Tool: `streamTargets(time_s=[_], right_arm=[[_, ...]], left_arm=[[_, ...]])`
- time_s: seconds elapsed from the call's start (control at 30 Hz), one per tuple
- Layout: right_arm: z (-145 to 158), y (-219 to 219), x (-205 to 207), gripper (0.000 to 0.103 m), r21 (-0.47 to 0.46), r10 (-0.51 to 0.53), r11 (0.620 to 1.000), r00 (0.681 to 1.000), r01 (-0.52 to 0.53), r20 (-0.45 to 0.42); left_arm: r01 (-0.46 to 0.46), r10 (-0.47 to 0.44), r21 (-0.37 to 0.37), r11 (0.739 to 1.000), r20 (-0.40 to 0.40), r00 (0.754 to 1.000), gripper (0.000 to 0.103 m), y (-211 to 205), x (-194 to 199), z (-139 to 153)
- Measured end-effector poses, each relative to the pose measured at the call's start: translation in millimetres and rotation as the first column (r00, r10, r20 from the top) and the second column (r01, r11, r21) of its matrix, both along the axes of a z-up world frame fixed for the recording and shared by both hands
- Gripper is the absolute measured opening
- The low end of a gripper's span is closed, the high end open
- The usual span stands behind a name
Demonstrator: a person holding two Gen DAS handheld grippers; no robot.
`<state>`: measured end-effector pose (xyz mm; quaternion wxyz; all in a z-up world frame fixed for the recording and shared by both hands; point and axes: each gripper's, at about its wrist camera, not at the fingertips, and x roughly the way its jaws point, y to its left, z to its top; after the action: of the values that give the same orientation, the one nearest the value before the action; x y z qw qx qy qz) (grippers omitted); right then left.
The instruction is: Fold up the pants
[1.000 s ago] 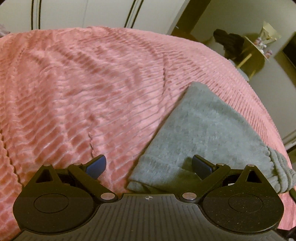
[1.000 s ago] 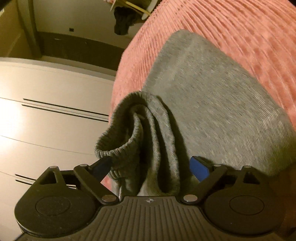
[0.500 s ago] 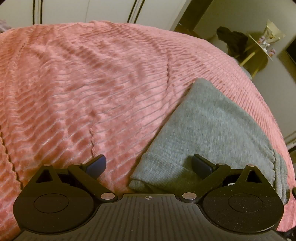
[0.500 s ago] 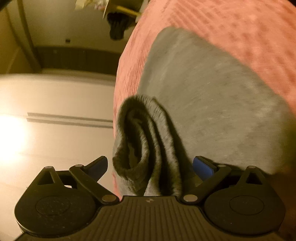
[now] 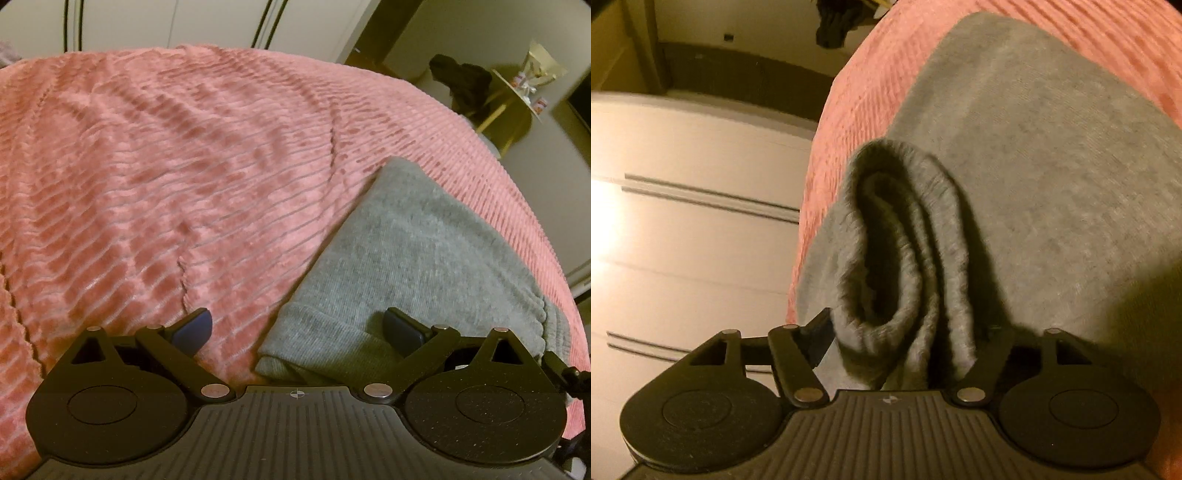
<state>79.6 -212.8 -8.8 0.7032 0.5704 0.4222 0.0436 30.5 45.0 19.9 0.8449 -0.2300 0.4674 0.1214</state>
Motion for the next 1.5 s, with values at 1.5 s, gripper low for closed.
streamTargets(time_s=[1.5], right_arm=[[29,-40,-108,0.084,-0.125,-0.209,0.971,0.977,0.203,-0.036]], left_arm=[[0.078,-0.078,-0.016,0.997,-0.009,0.997,0.102,-12,1,2]])
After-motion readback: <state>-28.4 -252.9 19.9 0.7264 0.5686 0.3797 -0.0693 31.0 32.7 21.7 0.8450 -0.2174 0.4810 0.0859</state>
